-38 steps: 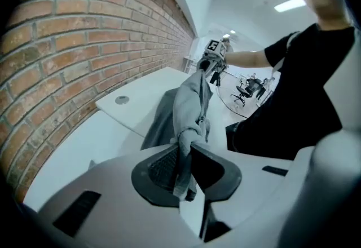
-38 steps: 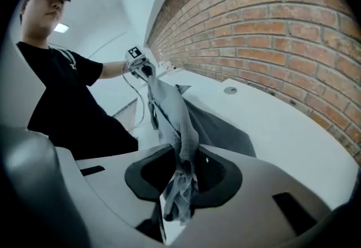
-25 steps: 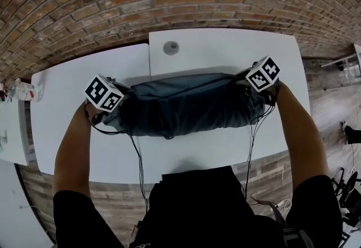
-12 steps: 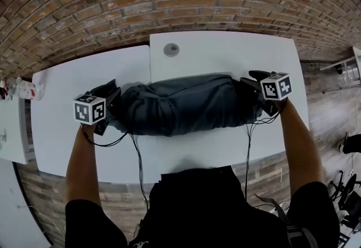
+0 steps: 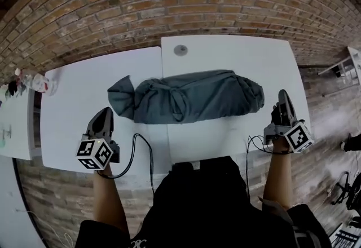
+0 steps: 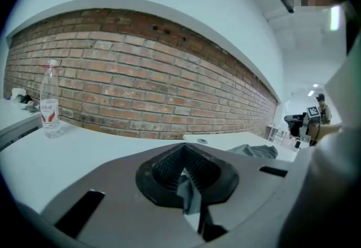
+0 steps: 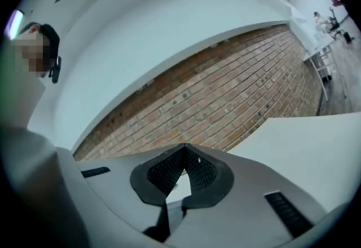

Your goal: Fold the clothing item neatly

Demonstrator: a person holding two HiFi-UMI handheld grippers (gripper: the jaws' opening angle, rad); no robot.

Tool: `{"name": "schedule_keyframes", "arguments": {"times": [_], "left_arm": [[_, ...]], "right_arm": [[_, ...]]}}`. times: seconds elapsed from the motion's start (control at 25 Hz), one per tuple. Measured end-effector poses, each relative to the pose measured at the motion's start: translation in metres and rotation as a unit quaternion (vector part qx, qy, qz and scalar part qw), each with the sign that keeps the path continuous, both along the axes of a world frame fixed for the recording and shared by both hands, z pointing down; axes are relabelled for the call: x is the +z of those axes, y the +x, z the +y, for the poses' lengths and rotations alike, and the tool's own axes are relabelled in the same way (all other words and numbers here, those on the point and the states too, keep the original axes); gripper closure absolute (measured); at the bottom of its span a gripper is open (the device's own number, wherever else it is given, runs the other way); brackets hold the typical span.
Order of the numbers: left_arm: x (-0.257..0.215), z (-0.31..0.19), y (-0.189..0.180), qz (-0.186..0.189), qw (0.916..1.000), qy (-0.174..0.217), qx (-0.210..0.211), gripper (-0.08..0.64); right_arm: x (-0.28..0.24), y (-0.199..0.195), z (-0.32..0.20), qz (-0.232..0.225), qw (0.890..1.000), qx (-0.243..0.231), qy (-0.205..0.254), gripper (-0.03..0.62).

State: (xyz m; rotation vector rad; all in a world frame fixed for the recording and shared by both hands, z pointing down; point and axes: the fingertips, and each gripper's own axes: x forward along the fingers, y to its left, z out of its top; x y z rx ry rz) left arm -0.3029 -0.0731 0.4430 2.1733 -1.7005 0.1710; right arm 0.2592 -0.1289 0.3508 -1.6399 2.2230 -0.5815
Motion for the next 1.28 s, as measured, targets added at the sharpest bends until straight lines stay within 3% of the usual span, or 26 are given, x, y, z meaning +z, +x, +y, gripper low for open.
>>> {"name": "schedule_keyframes", "arguments": {"times": [0.08, 0.28, 0.48, 0.76, 1.08, 1.28], "left_arm": [[-0.004, 0.021, 0.019, 0.0, 0.9999, 0.006, 0.012, 0.561], [0.005, 0.067, 0.047, 0.048, 0.9987, 0.001, 0.018, 0.561], [-0.007, 0.118, 0.059, -0.011, 0.9999, 0.009, 0.006, 0.561], [-0.02, 0.219, 0.128, -0.015, 0.9995, 0.028, 0.003, 0.561], [-0.009, 0.38, 0.227, -0.05, 0.9984, 0.003, 0.027, 0.561], [-0.03, 0.442, 0.256, -0.056, 0.9976, 0.016, 0.037, 0.561]], "right_arm": [[-0.01, -0.005, 0.02, -0.011, 1.0, 0.006, 0.015, 0.591], [0.004, -0.014, 0.061, 0.055, 0.998, -0.01, -0.017, 0.591], [0.0, -0.018, 0.104, 0.053, 0.998, -0.046, -0.001, 0.591], [0.005, 0.012, 0.228, 0.109, 0.988, -0.107, 0.013, 0.591], [0.024, 0.051, 0.395, 0.08, 0.984, -0.161, 0.01, 0.591], [0.025, 0.049, 0.47, 0.087, 0.976, -0.199, 0.004, 0.591]]}}
